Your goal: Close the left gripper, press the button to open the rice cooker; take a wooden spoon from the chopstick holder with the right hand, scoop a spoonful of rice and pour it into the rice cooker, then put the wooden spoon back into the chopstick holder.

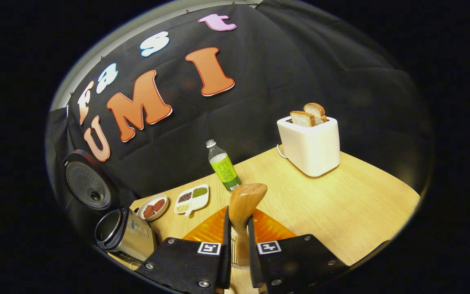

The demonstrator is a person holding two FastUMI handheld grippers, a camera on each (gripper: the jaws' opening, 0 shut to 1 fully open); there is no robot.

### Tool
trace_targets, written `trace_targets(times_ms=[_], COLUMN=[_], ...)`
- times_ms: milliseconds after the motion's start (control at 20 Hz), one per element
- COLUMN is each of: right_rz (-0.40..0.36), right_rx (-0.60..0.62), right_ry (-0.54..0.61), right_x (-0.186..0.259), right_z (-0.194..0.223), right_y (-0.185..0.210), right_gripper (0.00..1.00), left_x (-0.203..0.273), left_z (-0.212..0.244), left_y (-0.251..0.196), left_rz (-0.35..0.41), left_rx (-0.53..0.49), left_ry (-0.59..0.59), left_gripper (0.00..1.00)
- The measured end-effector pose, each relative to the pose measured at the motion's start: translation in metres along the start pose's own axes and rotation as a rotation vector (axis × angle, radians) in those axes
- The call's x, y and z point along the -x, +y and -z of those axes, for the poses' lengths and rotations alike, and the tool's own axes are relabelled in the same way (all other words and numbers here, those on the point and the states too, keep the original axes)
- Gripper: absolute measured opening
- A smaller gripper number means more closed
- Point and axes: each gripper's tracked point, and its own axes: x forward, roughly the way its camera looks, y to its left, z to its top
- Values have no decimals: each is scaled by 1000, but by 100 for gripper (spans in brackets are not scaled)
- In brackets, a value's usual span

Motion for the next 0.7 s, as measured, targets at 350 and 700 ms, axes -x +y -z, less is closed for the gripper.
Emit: trace_targets(times_ms=[350,700], right_rz=[90,124], right_rx=[110,239], right_ry=[-44,-147], right_x=[49,114], right_z=[-56,-127], right_y=[-34,-34], right_gripper=[91,95], left_x=[-10,-48], left_z=[-11,-54], left_y=[-27,-89], left_rz=[43,166], left_rx=[-9,-24], left_ry=[9,-30], left_gripper=[97,97])
